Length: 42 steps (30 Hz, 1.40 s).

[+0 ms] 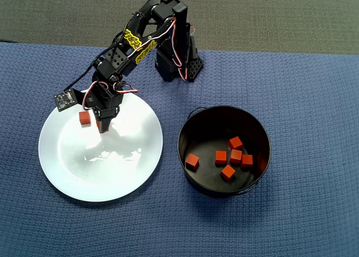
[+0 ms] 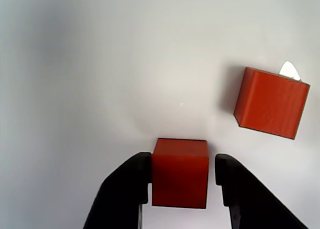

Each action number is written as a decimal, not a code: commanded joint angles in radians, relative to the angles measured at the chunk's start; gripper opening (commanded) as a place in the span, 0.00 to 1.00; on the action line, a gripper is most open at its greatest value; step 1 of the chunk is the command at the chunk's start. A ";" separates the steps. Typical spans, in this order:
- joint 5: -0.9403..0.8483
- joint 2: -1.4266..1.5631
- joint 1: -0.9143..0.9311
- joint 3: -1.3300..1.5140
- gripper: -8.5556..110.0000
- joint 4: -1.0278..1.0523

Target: Pick up the red cubes from the white plate and place them in the black recipient

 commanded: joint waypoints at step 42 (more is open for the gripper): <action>0.905 0.489 -0.925 -0.282 0.41 0.437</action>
